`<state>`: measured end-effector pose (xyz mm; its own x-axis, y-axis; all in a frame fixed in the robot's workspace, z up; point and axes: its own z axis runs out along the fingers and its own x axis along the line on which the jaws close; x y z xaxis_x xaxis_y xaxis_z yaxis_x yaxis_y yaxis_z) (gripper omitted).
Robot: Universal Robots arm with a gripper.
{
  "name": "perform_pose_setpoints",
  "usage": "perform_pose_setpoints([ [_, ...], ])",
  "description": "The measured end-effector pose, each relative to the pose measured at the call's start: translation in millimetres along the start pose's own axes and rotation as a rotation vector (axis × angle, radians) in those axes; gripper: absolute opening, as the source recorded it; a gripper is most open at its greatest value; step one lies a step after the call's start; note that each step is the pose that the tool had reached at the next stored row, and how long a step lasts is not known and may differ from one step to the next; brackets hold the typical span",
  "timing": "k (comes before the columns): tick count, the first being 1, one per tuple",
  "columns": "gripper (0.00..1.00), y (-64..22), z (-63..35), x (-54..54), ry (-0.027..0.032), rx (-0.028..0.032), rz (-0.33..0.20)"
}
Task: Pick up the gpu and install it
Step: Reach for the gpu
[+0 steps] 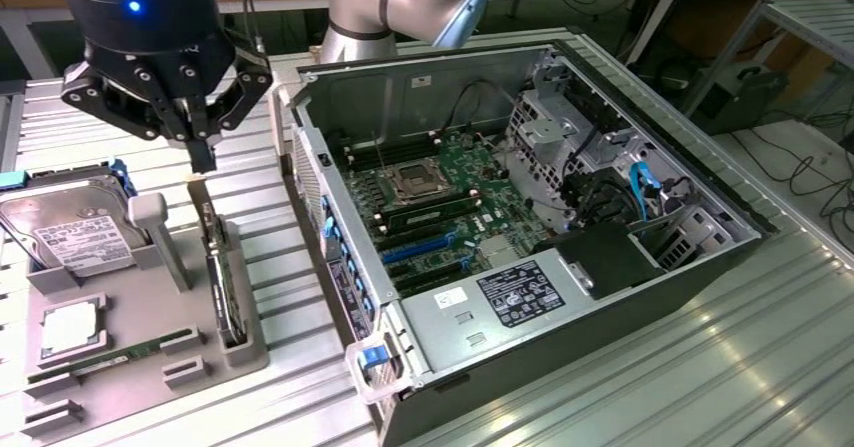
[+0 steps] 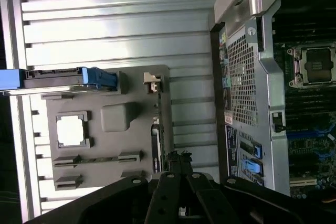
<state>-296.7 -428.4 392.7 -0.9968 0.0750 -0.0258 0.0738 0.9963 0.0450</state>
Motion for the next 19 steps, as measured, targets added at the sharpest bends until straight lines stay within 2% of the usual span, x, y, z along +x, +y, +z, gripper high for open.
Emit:
perform_pose_setpoints([
  [13, 0.11, -3.0, -0.5, 26.3, -0.0016, -0.0033, -0.002],
  [19, 0.11, -3.5, -0.6, 29.3, -0.0016, -0.0035, -0.002],
])
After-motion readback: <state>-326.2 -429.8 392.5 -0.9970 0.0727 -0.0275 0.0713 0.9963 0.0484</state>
